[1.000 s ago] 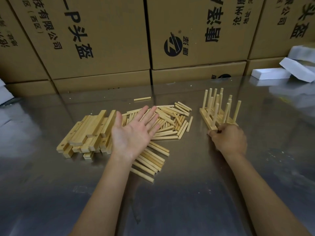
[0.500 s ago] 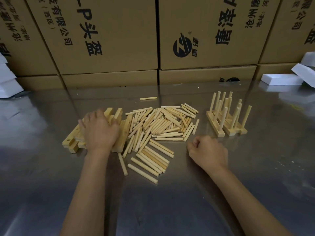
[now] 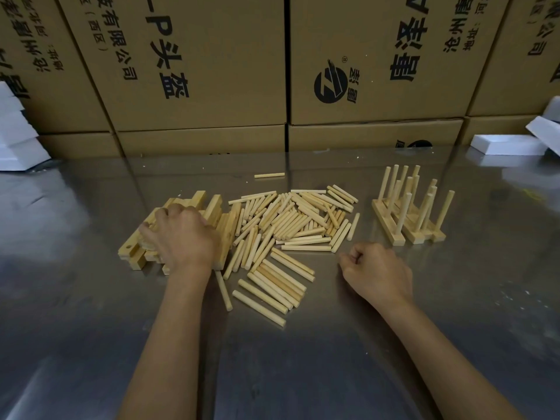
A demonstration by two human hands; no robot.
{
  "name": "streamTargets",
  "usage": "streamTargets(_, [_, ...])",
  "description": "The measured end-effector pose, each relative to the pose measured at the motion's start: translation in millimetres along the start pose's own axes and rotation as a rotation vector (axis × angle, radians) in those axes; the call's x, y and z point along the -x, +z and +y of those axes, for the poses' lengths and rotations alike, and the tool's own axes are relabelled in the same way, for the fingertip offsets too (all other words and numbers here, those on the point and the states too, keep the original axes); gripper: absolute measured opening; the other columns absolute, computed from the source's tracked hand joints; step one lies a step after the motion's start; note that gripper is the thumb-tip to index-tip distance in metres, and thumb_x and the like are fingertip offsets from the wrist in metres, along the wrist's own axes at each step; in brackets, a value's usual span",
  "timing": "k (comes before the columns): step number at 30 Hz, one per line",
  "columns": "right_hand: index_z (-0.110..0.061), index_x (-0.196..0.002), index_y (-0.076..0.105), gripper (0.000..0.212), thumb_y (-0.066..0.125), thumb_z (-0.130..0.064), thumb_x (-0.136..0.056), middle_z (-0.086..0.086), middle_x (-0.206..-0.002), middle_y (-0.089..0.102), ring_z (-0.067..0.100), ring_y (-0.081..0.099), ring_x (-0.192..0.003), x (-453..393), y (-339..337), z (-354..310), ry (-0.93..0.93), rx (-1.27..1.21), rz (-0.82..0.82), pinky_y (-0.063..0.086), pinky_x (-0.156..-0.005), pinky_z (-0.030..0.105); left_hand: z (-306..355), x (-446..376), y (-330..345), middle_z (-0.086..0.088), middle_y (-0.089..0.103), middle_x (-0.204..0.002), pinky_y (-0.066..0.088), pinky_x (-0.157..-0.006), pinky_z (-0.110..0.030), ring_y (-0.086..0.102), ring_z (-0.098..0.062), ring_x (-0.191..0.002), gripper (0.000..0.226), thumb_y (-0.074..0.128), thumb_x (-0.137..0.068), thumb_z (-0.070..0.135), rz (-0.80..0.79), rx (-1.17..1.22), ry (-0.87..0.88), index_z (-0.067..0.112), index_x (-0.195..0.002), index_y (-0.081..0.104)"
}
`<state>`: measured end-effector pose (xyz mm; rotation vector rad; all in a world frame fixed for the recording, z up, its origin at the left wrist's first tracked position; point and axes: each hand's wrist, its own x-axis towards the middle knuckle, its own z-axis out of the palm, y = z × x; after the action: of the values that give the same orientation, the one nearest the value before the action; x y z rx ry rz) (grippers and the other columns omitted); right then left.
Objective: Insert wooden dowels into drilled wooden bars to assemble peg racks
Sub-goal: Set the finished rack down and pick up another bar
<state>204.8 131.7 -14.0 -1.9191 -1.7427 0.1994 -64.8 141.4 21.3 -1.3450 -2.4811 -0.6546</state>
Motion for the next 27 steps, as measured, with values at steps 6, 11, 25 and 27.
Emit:
streamTargets(6, [-0.019,-0.068,0.062,0.028,0.055,-0.032,-0.092,-0.008,-0.066,0.062,0.009,0.056,-0.065,0,-1,0,-0.004,-0.003,-0.005,0.032,-0.057,0.028,1,2,-2,-0.009,0.049,-0.145,0.017,-0.116,-0.058,0.027,-0.033,-0.142,0.03,0.064,-0.089,0.036,-0.083,-0.116,0.052,0.022,-0.115,0.07])
streamTargets(11, [-0.019,-0.069,0.063,0.027,0.054,-0.031,-0.092,-0.008,-0.066,0.062,0.01,0.057,-0.067,0,-1,1,-0.01,-0.017,-0.018,0.036,-0.061,0.028,4,2,-1,-0.01,0.051,-0.141,0.019,-0.115,-0.057,0.029,-0.032,-0.14,0.035,0.065,-0.083,0.017,-0.045,-0.1,0.059,0.023,-0.118,0.068])
streamTargets(25, [-0.027,-0.098,0.063,0.01,0.064,-0.036,-0.093,-0.009,-0.081,0.063,0.005,0.059,-0.074,3,-1,-15,-0.068,-0.696,-0.126,0.045,-0.062,0.02,45,22,-27,0.006,0.074,-0.088,0.048,-0.07,-0.02,0.066,-0.005,-0.085,0.016,0.072,-0.089,0.03,-0.346,1.176,-0.069,0.021,-0.102,0.073])
streamTargets(27, [-0.036,-0.116,0.057,0.03,0.069,-0.041,-0.089,-0.014,-0.098,0.064,-0.001,0.062,-0.085,5,-6,-19,-0.042,-0.89,-0.227,0.044,-0.065,0.009,56,29,-29,0.002,0.076,-0.085,0.054,-0.067,-0.021,0.069,-0.009,-0.079,0.02,0.076,-0.085,0.025,-0.612,1.501,-0.195,0.013,-0.101,0.073])
